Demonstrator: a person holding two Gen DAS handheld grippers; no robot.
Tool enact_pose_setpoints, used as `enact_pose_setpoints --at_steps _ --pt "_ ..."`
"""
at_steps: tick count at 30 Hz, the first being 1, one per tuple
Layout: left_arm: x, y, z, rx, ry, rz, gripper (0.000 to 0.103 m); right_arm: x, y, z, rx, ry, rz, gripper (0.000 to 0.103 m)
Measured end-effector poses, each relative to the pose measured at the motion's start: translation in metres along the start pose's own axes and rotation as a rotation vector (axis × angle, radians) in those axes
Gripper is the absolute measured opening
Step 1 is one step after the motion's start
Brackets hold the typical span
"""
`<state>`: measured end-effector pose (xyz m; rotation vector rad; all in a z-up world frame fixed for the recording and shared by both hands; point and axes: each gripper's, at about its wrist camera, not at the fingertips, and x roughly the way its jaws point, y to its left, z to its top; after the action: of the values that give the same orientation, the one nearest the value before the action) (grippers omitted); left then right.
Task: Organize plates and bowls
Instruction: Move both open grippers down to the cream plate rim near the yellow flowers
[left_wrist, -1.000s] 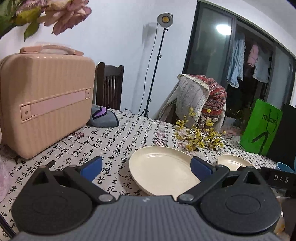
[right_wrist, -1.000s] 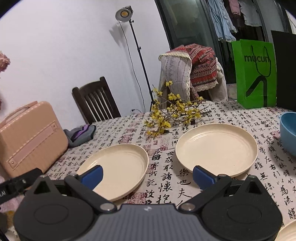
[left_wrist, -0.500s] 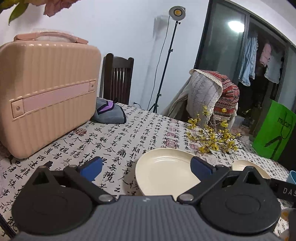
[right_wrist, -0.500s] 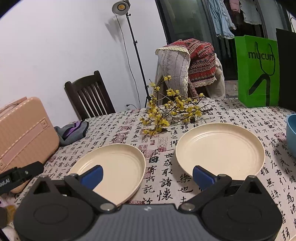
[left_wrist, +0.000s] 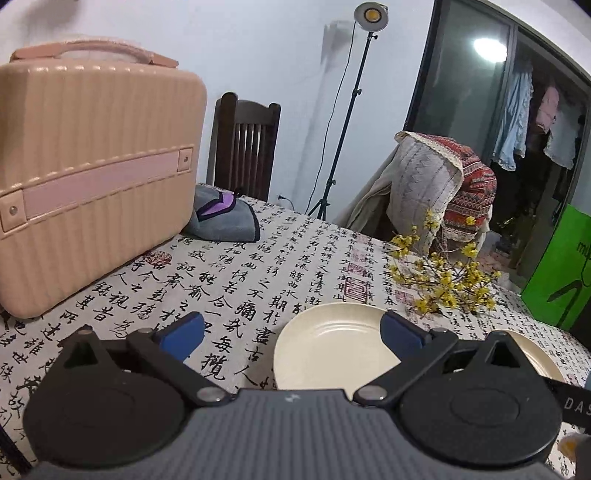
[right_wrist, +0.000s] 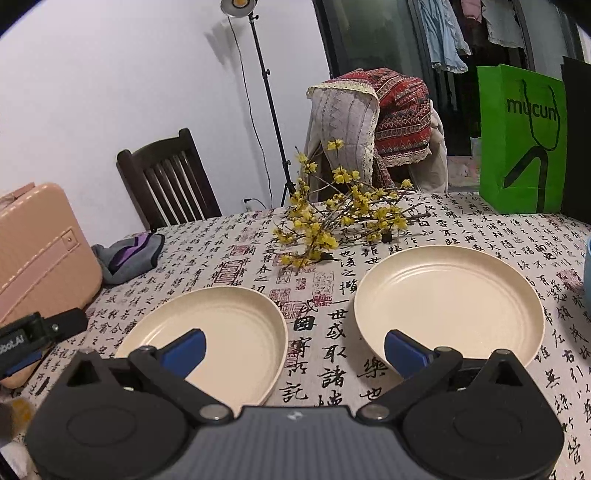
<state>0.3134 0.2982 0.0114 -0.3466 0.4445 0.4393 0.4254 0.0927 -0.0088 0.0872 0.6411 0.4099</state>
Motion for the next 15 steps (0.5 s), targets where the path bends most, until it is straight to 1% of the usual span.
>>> enact_pose_setpoints --at_steps 5,9,15 --pt "0.012 0.001 0.0 -0.014 0.018 0.003 0.103 0.009 0.003 0.002 0.0 0.007 -0.017 0.102" --pt "0.02 0.002 -0.001 -0.027 0.03 0.003 0.103 0.018 0.007 0.002 -0.003 0.023 -0.023 0.098" --pt "0.029 0.002 -0.007 -0.025 0.026 0.007 0.103 0.035 0.013 0.004 -0.016 0.032 -0.04 0.096"
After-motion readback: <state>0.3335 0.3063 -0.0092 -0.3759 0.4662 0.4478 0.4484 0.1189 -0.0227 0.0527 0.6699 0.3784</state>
